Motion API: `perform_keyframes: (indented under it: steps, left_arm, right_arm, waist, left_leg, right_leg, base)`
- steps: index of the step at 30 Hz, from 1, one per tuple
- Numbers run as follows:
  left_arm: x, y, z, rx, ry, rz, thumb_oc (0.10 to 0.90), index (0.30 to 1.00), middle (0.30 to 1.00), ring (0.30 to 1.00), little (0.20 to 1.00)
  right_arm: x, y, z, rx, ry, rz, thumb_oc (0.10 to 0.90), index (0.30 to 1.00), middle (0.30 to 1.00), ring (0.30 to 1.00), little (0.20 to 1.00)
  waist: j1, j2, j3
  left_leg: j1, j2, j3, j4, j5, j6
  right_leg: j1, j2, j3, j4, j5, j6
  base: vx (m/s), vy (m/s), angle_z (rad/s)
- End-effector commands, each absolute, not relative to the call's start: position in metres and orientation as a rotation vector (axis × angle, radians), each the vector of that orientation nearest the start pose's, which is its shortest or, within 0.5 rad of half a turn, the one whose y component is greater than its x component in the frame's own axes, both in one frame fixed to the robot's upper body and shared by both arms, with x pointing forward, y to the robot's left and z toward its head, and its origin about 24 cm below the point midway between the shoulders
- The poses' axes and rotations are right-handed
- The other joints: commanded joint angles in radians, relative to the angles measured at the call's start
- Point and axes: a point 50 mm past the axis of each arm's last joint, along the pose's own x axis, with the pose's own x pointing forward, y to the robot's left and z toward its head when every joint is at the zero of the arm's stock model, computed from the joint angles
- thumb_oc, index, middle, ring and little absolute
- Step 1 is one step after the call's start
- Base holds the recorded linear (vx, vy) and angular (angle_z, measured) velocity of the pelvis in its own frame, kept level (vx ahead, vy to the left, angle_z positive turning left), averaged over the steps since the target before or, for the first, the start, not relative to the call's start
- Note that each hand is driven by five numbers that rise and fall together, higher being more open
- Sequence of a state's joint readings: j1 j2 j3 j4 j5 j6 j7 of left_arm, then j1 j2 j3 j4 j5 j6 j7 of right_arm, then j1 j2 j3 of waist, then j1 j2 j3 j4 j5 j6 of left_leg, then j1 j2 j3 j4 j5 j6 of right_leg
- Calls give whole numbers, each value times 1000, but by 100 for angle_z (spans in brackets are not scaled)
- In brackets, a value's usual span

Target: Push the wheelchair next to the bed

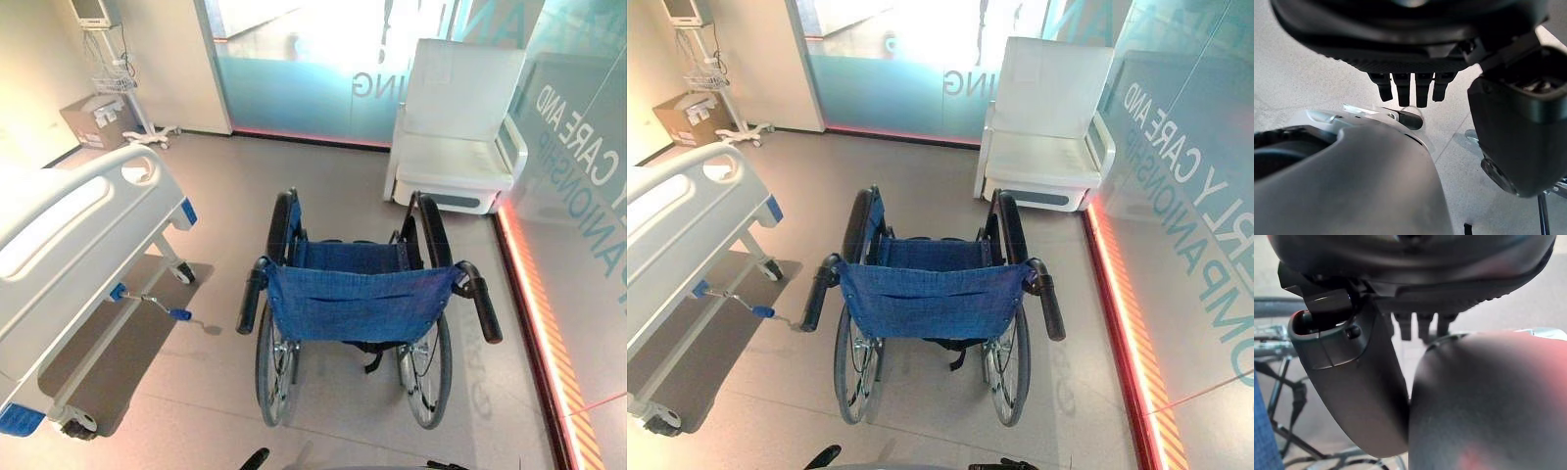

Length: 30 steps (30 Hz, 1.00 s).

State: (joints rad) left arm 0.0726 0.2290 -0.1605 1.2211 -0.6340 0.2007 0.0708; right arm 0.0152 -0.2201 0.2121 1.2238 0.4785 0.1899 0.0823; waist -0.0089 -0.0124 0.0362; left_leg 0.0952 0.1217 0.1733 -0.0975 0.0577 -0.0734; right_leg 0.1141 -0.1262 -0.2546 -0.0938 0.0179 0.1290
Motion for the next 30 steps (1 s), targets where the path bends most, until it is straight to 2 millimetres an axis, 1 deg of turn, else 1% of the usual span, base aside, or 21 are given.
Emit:
perform_keyframes:
  steps: [1,6,11,15,17,19,21,24,25,26,27,28,29,30]
  left_arm:
    - [57,201,-175,-285,1438,382,800,900,900,900,900]
    - [58,201,-175,-276,1434,386,800,900,900,900,900]
    - [54,203,-175,-282,1442,403,800,900,900,900,900]
    - [59,203,-175,-322,1400,425,800,900,900,900,900]
    - [59,203,-175,-336,1384,445,800,900,900,900,900]
    - [61,207,-174,-355,1360,481,800,900,900,900,900]
    - [62,212,-173,-369,1333,518,800,900,900,900,900]
    - [70,224,-169,-383,1272,543,800,900,900,900,900]
    - [76,234,-165,-395,1233,568,800,900,900,900,900]
    - [77,236,-165,-397,1225,573,800,900,900,900,900]
    - [80,244,-162,-410,1195,598,800,900,900,900,900]
    - [84,254,-158,-467,1156,648,800,900,900,900,900]
    - [86,257,-156,-491,1145,662,800,900,900,900,900]
    - [91,265,-152,-545,1104,690,800,900,900,900,900]
  right_arm:
    - [60,-200,-174,143,1486,-133,800,900,900,900,900]
    - [61,-200,-174,163,1479,-135,800,900,900,900,900]
    - [61,-200,-174,178,1474,-146,800,900,900,900,900]
    - [60,-201,-174,168,1473,-145,800,900,900,900,900]
    - [60,-202,-174,167,1466,-157,800,900,900,900,900]
    - [60,-204,-174,179,1460,-193,800,900,900,900,900]
    - [62,-207,-173,248,1436,-252,800,900,900,900,900]
    - [70,-218,-170,261,1372,-307,800,900,900,900,900]
    - [78,-230,-166,274,1320,-356,800,900,900,900,900]
    - [80,-232,-165,276,1311,-364,800,900,900,900,900]
    - [85,-240,-162,281,1277,-400,800,900,900,900,900]
    - [90,-252,-157,282,1231,-445,800,900,900,900,900]
    - [92,-257,-155,280,1212,-465,800,900,900,900,900]
    - [95,-265,-151,285,1177,-503,800,900,900,900,900]
  waist:
    - [15,25,39]
    - [21,24,42]
    - [22,25,42]
    - [23,25,43]
    - [26,25,44]
    - [29,24,45]
    - [31,24,45]
    - [30,22,46]
    - [29,22,48]
    - [29,22,48]
    - [29,21,47]
    - [29,20,43]
    - [29,20,41]
    - [29,19,38]
  left_leg:
    - [0,13,7,10,-37,-15]
    - [-7,13,6,10,-36,-16]
    - [-5,5,0,10,-40,-12]
    - [-2,2,1,10,-41,-11]
    - [-1,-1,-2,10,-43,-9]
    - [0,-4,-5,10,-45,-8]
    - [3,-5,-7,10,-46,-8]
    - [3,-6,-8,10,-45,-8]
    - [2,-6,-8,10,-45,-7]
    - [2,-6,-8,10,-45,-6]
    - [3,-6,-8,10,-45,-5]
    - [4,-6,-7,10,-46,-4]
    - [4,-6,-6,10,-46,-4]
    - [3,-5,-5,10,-46,-4]
  right_leg:
    - [-11,-25,-28,7,24,0]
    - [-16,-29,-35,7,25,1]
    - [-15,-30,-30,7,25,2]
    - [-14,-32,-27,7,26,3]
    - [-13,-34,-28,7,26,4]
    - [-11,-36,-31,7,27,5]
    - [-7,-37,-32,7,28,6]
    - [-8,-37,-27,7,30,9]
    - [-10,-36,-23,7,31,11]
    - [-10,-36,-22,7,31,11]
    - [-9,-35,-21,7,31,11]
    - [-9,-34,-20,7,30,12]
    - [-9,-34,-19,7,30,12]
    - [-10,-33,-17,7,30,13]
  base:
    - [0,0,0]
    - [-37,8,0]
    - [-12,17,0]
    - [-2,10,0]
    - [0,0,0]
    - [0,0,0]
    - [16,5,0]
    - [0,0,0]
    - [0,0,0]
    - [0,0,0]
    - [0,0,0]
    - [32,-9,0]
    - [32,-9,-1]
    - [0,0,0]
